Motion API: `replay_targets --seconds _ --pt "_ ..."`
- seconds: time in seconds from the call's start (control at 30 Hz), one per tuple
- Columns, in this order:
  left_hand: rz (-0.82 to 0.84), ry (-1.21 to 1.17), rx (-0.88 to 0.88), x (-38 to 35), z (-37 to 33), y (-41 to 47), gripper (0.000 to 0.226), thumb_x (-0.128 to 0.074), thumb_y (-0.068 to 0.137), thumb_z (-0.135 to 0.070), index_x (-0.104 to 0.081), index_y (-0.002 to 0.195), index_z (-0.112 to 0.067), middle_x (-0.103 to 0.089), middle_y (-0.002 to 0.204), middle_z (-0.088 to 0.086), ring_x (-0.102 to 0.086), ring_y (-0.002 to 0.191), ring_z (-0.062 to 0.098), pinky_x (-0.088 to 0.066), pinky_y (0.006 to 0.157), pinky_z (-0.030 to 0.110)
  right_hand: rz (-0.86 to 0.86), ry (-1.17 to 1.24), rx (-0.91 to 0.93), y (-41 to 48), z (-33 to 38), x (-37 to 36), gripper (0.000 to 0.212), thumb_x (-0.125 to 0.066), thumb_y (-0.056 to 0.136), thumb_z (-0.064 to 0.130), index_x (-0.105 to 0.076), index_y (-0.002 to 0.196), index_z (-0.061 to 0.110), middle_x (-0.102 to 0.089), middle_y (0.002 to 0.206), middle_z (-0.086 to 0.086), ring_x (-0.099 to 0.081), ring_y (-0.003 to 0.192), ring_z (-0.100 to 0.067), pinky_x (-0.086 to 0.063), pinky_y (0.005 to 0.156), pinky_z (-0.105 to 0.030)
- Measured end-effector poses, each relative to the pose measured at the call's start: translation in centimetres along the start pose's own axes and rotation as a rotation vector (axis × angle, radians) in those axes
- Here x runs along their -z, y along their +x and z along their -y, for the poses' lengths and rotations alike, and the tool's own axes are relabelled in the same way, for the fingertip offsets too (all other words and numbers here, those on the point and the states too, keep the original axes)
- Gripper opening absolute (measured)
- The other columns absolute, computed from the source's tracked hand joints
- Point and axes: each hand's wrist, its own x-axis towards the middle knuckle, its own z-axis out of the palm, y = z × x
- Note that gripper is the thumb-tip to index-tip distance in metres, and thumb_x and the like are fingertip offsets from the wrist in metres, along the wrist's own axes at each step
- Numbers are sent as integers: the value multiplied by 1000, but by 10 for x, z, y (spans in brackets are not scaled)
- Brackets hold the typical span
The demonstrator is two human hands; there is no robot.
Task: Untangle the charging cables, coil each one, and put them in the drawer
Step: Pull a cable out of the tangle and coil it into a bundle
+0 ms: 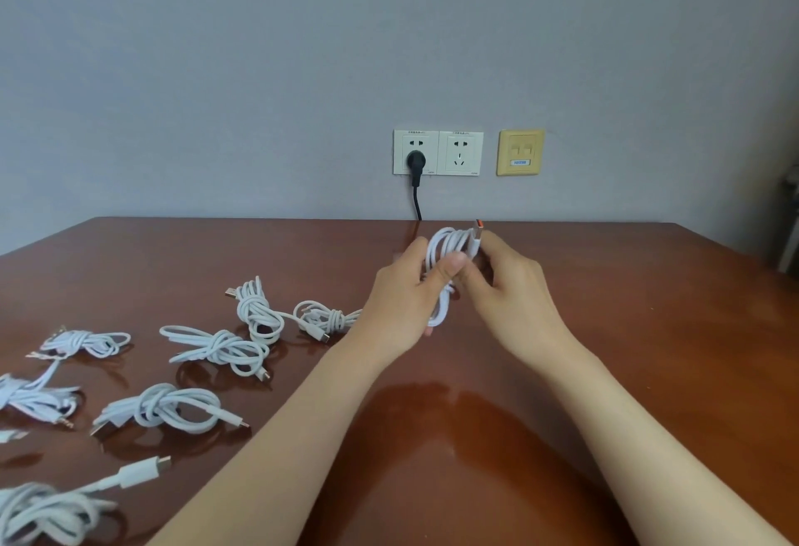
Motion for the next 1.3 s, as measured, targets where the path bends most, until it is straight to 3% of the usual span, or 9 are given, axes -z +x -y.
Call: replay_targets --seconds 0.13,0.33,0.43,0.67,0.83,0.93,1.03,1.2,1.3 --pt "-55 25 12 -5 2 1 38 -37 98 -40 -49 90 -5 -53 67 7 -50 44 16 -45 42 26 -111 94 -46 0 -3 -6 13 -56 92 16 -43 92 17 -54 59 4 -51 57 -3 -37 56 -10" --pt "-102 5 7 -8 2 4 29 -36 99 -35 -48 77 -22 -52 65 0 -50 57 19 -43 62 38 -156 118 -42 1 -3 -10 9 -54 91 18 -56 84 14 -58 79 -7 -51 69 -17 -37 62 -23" --pt "-134 -37 33 -6 5 8 32 -36 99 -35 -52 83 -13 -51 65 1 -48 60 23 -41 59 37 -54 192 -21 0 -3 -12 17 -44 90 32 -50 81 20 -56 75 2 -49 66 -10 -37 60 -20" --pt "-133 -25 55 -5 9 7 31 -38 99 -36 -46 74 -19 -49 64 -1 -47 59 19 -41 61 42 49 231 -49 -1 -3 -10 32 -37 100 27 -49 70 24 -50 56 22 -44 57 0 -33 57 -15" --pt "-131 -24 53 -11 10 5 28 -37 99 -32 -41 76 -18 -49 69 3 -47 65 24 -42 64 43 80 125 -134 3 -4 -8 45 -41 98 27 -51 57 42 -50 52 19 -41 55 -5 -33 60 -29" --pt "-114 -14 43 -14 12 5 20 -34 100 -34 -42 88 -19 -52 81 9 -50 69 25 -44 65 43 64 66 -192 4 -6 -8 43 -39 97 31 -48 55 32 -50 51 15 -42 57 -13 -34 61 -32" --pt "-109 9 15 -16 13 4 15 -33 100 -34 -40 93 -23 -51 76 1 -51 71 25 -47 66 45 44 4 -229 5 -3 -5 46 -38 96 33 -41 51 23 -47 48 8 -42 59 -16 -32 60 -32" --pt "-80 84 -21 -16 17 1 15 -30 100 -36 -39 100 -23 -48 73 -8 -52 72 23 -51 67 47 123 -190 -232 2 2 -4 42 -32 98 35 -41 58 26 -53 68 6 -50 75 -24 -32 63 -32" --pt "-63 163 -63 -15 20 0 20 -30 100 -36 -41 106 -20 -52 76 -4 -54 76 27 -44 65 37 156 -256 -247 3 2 -4 39 -30 98 37 -43 62 28 -58 81 1 -52 84 -28 -35 68 -33"
